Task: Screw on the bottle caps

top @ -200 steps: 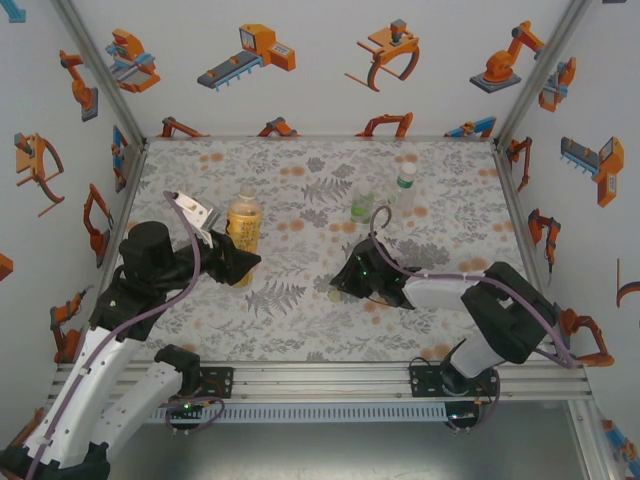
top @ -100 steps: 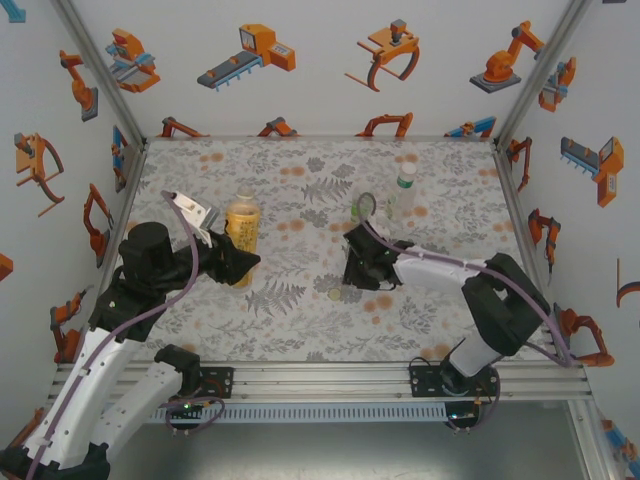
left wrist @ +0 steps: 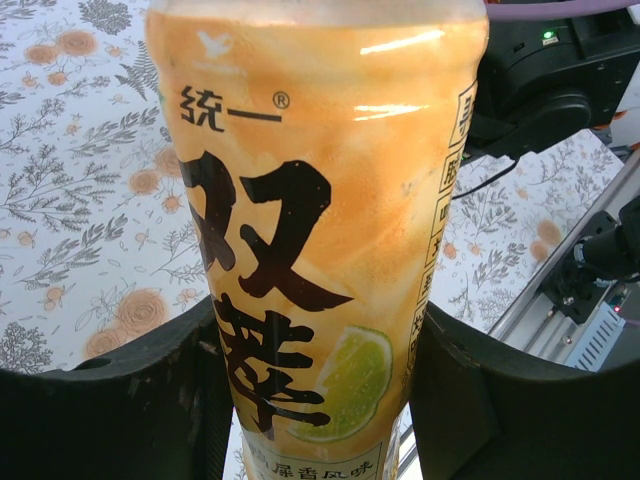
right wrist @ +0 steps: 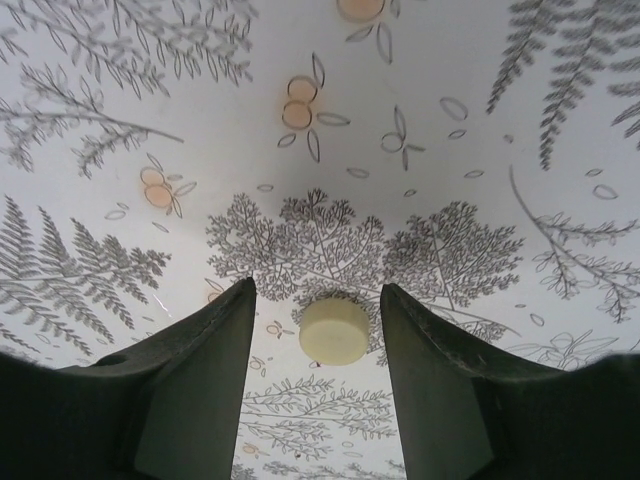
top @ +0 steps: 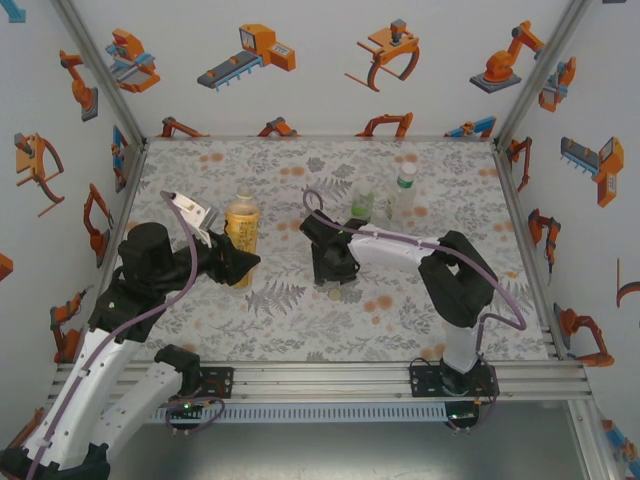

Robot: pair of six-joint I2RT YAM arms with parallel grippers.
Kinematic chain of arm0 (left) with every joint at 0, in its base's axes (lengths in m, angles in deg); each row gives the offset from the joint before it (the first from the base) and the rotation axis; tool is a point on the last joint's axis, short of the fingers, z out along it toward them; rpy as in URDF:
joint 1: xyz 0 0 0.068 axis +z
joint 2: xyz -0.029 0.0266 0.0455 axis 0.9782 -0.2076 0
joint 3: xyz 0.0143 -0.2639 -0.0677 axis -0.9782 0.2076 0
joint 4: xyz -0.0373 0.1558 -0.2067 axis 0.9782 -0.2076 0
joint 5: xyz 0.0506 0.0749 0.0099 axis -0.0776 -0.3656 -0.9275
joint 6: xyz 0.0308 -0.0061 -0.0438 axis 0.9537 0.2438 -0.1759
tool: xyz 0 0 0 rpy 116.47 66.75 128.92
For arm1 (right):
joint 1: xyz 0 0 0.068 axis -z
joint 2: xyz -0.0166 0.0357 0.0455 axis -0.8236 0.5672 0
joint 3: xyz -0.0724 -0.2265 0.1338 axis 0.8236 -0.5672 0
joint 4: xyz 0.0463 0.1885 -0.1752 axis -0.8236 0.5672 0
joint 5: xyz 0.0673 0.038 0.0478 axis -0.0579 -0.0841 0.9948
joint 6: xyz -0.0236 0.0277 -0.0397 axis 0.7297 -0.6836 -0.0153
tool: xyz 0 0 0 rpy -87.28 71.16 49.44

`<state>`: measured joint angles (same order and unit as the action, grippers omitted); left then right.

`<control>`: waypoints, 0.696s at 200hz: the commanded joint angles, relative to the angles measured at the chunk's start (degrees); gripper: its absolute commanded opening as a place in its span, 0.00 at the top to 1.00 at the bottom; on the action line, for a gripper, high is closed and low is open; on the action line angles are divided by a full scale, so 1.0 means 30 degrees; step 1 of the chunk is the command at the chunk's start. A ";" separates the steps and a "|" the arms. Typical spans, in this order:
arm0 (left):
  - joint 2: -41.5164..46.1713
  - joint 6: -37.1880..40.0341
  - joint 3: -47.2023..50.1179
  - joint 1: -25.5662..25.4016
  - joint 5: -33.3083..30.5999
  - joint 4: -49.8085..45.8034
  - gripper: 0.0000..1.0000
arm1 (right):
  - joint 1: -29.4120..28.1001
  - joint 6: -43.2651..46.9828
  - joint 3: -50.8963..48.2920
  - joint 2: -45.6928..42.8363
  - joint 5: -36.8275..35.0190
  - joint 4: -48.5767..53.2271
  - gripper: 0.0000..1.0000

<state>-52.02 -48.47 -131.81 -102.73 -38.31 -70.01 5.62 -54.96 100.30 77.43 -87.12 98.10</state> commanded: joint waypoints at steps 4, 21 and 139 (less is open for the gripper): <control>0.0222 -0.0109 0.0168 0.0050 0.0289 -0.0008 0.98 | -0.0360 0.0202 0.0486 0.0152 -0.0638 0.1980 0.49; 0.0181 -0.0160 0.0204 0.0054 0.0331 0.0050 0.98 | -0.0514 -0.0017 0.0313 0.0088 -0.0468 0.2061 0.49; 0.0194 -0.0251 0.0235 0.0058 0.0360 -0.0012 0.98 | -0.1029 -0.0858 -0.0475 -0.0047 -0.0285 0.1417 0.58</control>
<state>-52.02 -48.53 -131.20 -102.73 -38.24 -70.25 2.69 -56.07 99.87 77.98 -87.25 102.12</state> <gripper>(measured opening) 0.562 0.430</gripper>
